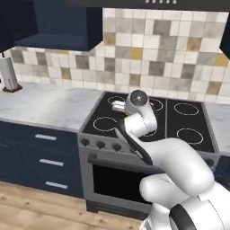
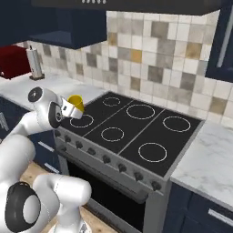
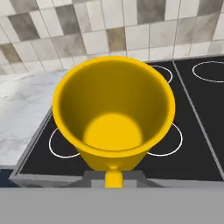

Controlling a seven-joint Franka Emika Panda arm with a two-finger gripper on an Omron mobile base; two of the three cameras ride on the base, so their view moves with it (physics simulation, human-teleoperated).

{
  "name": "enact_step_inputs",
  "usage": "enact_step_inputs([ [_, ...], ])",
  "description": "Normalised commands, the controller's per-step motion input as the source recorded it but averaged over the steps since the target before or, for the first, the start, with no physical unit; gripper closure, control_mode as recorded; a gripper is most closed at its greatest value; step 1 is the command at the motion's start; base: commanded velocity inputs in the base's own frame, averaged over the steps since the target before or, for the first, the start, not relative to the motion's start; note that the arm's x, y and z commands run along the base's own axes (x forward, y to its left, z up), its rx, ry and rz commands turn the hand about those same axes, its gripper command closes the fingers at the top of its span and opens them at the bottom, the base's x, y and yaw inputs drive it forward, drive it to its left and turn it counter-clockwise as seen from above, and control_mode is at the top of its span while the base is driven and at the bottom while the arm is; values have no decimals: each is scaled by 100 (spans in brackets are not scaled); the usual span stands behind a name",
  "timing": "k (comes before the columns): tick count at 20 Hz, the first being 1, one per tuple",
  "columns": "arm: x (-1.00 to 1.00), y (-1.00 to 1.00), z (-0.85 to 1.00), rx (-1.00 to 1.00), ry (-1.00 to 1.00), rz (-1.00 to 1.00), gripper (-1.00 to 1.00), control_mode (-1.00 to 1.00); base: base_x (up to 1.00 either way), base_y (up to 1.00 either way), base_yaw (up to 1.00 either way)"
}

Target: Move the mug from next to the sink to the open cabinet. Then, move the bowl with the pear to the fridge to clear the area for faucet cleaning.

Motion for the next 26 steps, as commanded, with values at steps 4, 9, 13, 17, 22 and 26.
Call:
enact_step_inputs([
  [4,0,0,0,0,0,0,100,100,69,100,-43],
  [9,0,0,0,0,0,0,100,100,60,100,-42],
  [13,0,0,0,0,0,0,100,100,48,100,-45],
  [17,0,0,0,0,0,0,100,100,39,100,-49],
  [22,0,0,0,0,0,0,100,100,47,100,-55],
  [26,0,0,0,0,0,0,100,100,44,72,-35],
])
